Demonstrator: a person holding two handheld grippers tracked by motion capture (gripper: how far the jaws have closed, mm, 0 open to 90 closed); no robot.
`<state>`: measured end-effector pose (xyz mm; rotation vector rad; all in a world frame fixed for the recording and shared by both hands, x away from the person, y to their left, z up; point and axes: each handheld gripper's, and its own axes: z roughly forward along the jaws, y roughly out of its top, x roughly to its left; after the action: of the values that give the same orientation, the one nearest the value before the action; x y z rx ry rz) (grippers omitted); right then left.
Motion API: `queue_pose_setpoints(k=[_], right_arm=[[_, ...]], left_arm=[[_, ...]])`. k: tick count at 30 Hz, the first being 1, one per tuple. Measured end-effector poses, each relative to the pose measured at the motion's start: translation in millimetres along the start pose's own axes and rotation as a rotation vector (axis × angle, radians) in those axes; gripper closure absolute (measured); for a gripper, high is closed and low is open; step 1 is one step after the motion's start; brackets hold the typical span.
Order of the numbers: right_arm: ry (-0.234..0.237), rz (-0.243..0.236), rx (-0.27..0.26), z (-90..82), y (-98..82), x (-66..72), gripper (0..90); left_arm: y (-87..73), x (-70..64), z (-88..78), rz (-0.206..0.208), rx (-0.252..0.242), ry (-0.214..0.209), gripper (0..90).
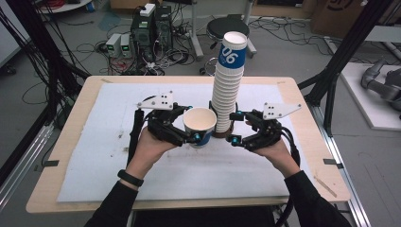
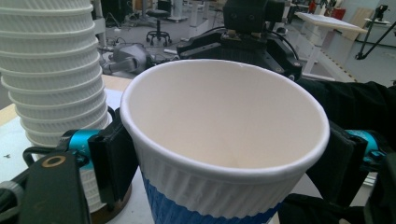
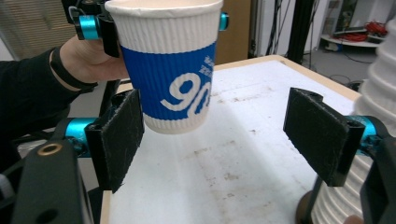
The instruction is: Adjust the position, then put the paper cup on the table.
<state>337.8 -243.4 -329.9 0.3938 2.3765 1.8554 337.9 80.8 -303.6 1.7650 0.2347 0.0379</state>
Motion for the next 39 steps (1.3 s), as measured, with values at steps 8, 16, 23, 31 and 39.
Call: queue_pose_setpoints(k=[8,16,23,31,39], right_arm=[[-0.027,-0.002,0.000,-6.8,-0.1,-4.0,20.7],[-0.046,-0.008,-0.001,-11.3,0.7,-5.4,20.7],[-0.064,-0.020,-0.005,-15.9,1.8,-7.8,20.7],[-0.083,-0.023,-0.003,-21.6,1.7,-9.6,20.8],[-0.103,-0.025,-0.004,-25.0,2.1,-11.9,20.8]], left_arm=[[-0.5,1.7,-6.7,-0.007,-0.014,0.018,21.3],[1.9,1.2,-11.0,-0.001,-0.026,0.022,21.2],[4.0,-0.9,-12.3,0.005,-0.028,0.018,21.3],[1.6,3.9,-18.9,-0.012,-0.041,0.044,21.2],[-2.0,8.0,-32.3,-0.011,-0.041,0.117,21.2]])
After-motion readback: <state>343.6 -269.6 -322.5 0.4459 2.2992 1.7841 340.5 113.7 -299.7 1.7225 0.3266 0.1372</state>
